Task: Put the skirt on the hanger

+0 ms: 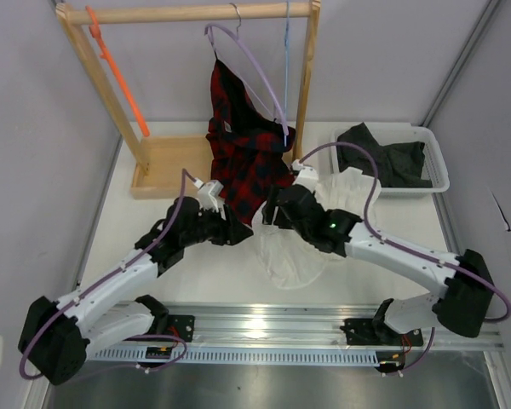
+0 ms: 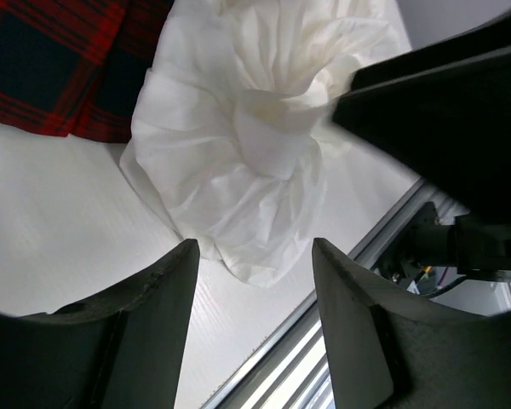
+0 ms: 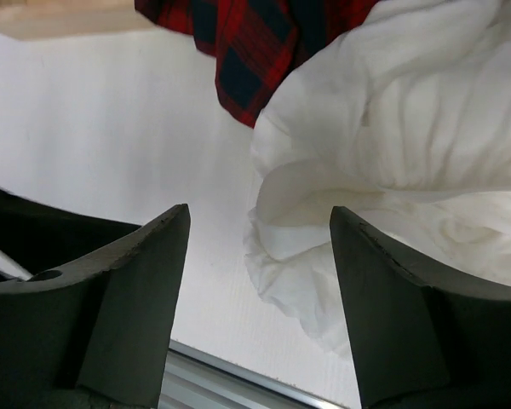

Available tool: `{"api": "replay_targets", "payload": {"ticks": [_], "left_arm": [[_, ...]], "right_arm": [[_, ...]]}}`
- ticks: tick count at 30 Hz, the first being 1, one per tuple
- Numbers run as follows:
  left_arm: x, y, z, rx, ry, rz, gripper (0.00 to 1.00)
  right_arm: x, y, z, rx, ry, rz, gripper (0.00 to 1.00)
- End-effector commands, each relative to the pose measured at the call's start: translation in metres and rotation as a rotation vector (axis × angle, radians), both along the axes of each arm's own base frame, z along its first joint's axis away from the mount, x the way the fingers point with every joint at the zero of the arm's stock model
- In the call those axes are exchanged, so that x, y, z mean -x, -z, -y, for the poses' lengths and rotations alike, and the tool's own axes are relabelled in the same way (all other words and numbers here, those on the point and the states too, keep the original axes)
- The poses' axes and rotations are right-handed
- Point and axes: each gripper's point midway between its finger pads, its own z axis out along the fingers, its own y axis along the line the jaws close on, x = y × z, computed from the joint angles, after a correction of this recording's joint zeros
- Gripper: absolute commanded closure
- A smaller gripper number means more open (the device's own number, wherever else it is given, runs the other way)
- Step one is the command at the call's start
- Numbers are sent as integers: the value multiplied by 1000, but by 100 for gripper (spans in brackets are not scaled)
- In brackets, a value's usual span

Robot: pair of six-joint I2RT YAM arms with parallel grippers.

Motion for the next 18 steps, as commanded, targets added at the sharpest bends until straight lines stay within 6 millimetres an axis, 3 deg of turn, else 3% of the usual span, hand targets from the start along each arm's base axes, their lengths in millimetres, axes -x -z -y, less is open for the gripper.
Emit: {"api": "replay_targets", "payload": {"ticks": [1, 5, 10, 14, 18], "left_arm": [[-23, -16, 16, -10, -56, 58, 38], [-30, -8, 27, -34, -76, 34, 38], [-39, -19, 38, -24, -70, 56, 38], [-43, -22, 42, -92, -74, 64, 38], [-46, -3, 47, -178, -59, 5, 41]], "right_arm": [[0, -42, 39, -10, 99, 71, 29], [14, -37, 76, 23, 167, 64, 32], [20, -19, 114, 35, 226, 17, 37], [21, 3, 136, 97, 269, -33, 43], [17, 21, 149, 100, 277, -57, 54]]}}
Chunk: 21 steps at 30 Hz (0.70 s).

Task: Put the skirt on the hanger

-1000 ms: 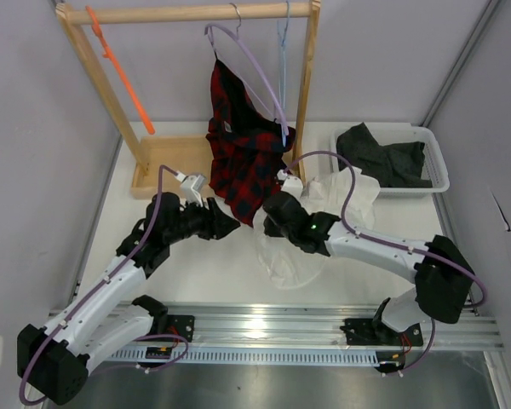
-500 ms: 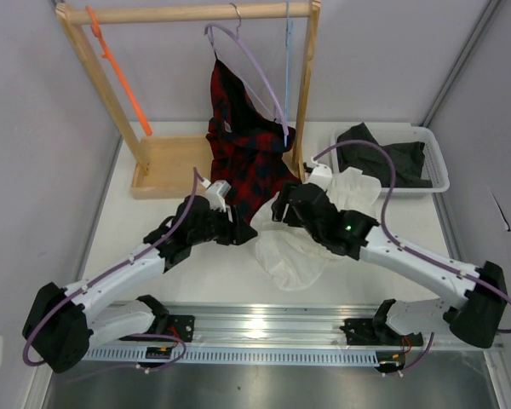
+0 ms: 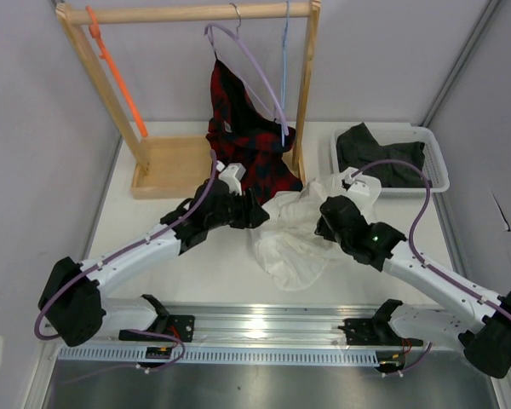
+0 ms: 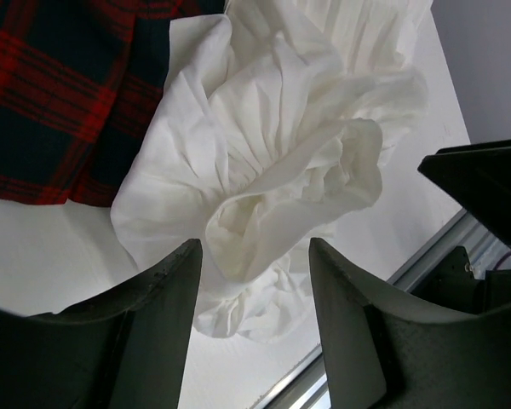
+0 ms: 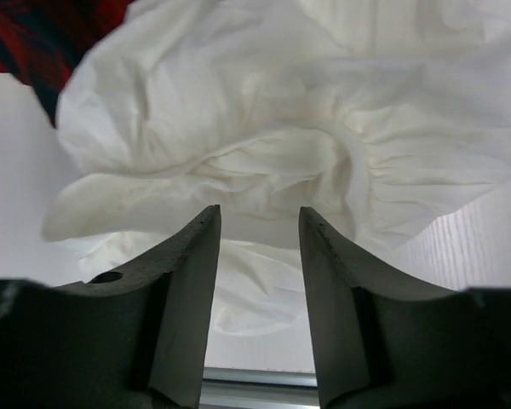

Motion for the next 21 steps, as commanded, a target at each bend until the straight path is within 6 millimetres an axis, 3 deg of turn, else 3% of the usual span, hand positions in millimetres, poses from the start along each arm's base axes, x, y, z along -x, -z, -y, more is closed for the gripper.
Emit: {"api": "replay_targets", "payload": {"ticks": [1, 6, 13, 21], "left_arm": [[-3, 5, 4, -73, 4, -12, 41], [4, 33, -4, -183, -2, -62, 43], [14, 44, -4, -199, 37, -82, 42], [20, 63, 1, -214, 74, -124, 44]], "right_arm": [[-3, 9, 13, -5, 18, -14, 55], [-7, 29, 15, 34, 1, -69, 57], [-3, 60, 13, 56, -14, -132, 57], [-4, 74, 19, 98, -7, -145, 59]]}}
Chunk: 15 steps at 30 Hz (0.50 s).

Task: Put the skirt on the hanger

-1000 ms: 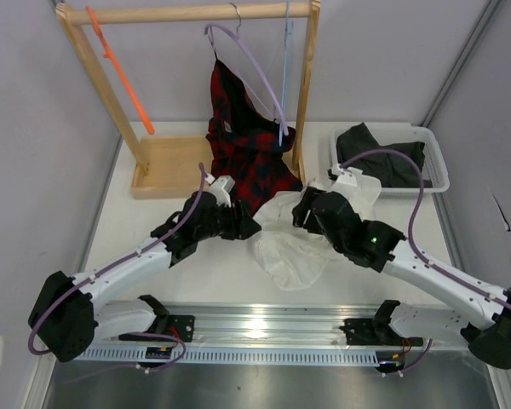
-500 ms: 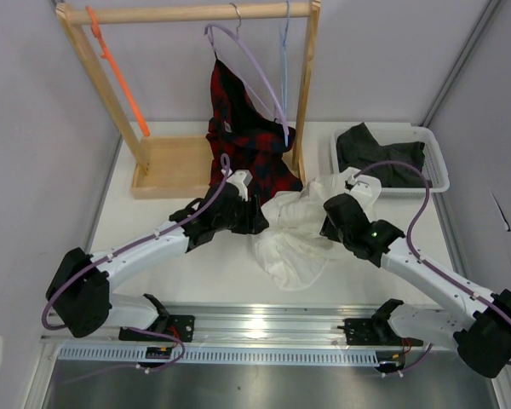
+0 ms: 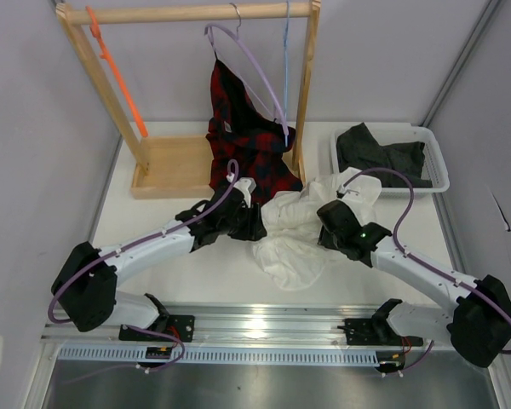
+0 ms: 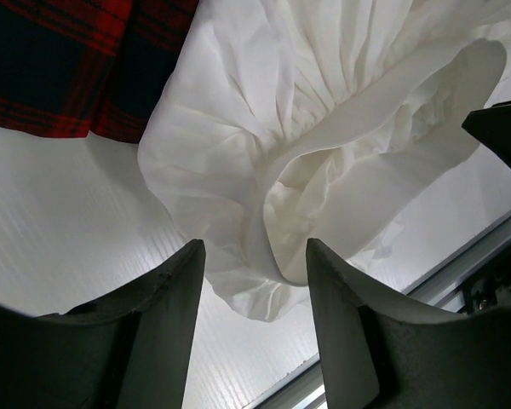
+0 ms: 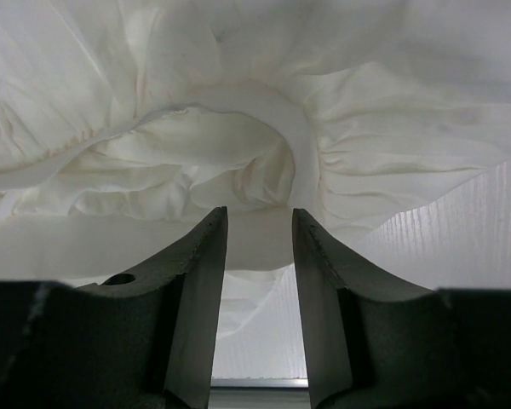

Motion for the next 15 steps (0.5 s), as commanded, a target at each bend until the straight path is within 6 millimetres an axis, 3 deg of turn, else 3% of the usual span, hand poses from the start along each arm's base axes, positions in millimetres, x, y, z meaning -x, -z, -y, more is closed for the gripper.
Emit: {"api": "replay_targets", "payload": {"ticks": [1, 4, 9, 12, 15], "left_arm": [[5, 10, 5, -3, 38, -8, 45], [8, 19, 3, -13, 35, -26, 49], [8, 20, 2, -17, 32, -26, 72], [1, 12, -6, -53, 3, 8, 95], [-9, -3, -19, -77, -45, 46, 100]], "right_arm": [[-9, -1, -1, -2, 4, 33, 63], [-9, 2, -3, -6, 0, 27, 70], [-13, -5, -6, -12, -8, 40, 89], [-14, -13, -13, -27, -30, 46, 100], [-14, -34, -27, -38, -67, 74, 100]]}}
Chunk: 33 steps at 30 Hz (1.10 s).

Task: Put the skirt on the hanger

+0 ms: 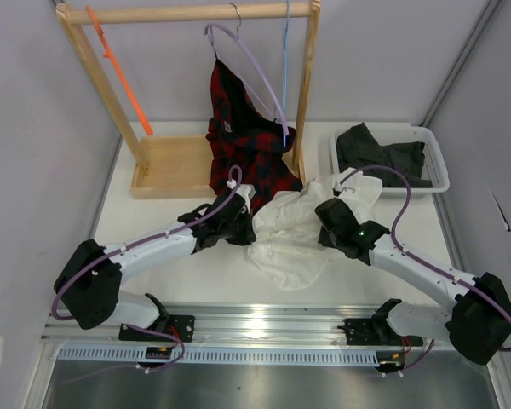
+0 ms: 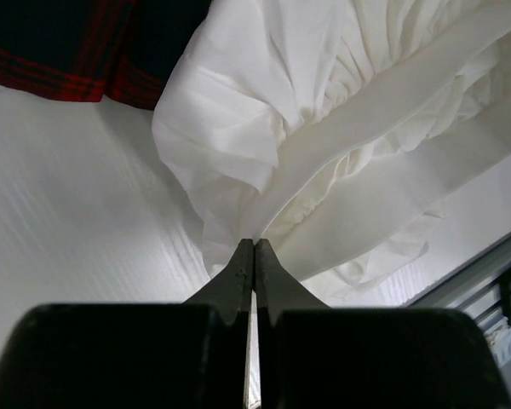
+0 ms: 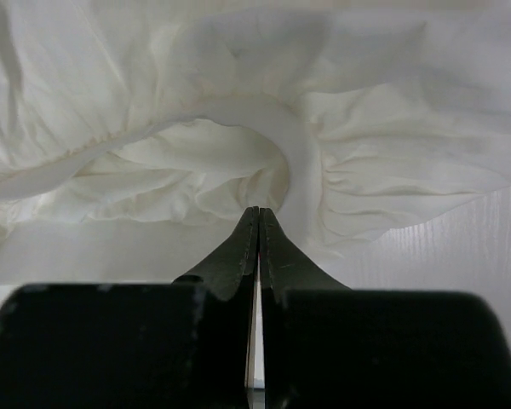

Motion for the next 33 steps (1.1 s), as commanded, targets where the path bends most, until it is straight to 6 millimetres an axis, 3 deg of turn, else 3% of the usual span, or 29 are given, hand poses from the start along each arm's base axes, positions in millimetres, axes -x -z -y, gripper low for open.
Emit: {"api": "replay_targets", "payload": {"ticks": [1, 9, 10, 12, 15, 19, 23, 28, 33], "left_arm": [[-19, -38, -12, 0, -52, 109, 100], [-46, -83, -80, 49, -204, 191, 100], [-50, -91, -83, 58, -207, 208, 100], [-47, -89, -80, 59, -160, 185, 100], [-43, -85, -70, 82, -112, 157, 100], [-35, -59, -69, 76, -107, 102, 100], [-34, -50, -65, 77, -106, 81, 100], [-34, -44, -63, 68, -104, 68, 100], [-33, -41, -64, 60, -112, 63, 100]], "right_arm": [[-12, -45, -25, -44, -48, 84, 100], [-4, -116, -69, -98, -147, 185, 100], [-3, -119, -68, -91, -146, 183, 100], [-7, -119, -70, -66, -146, 179, 99], [-4, -98, -79, -53, -183, 124, 92], [9, -73, -110, -76, -250, 73, 75], [32, -53, -140, -54, -324, 34, 69], [48, -23, -135, 6, -298, -22, 67], [57, -16, -118, 37, -268, -35, 63]]}}
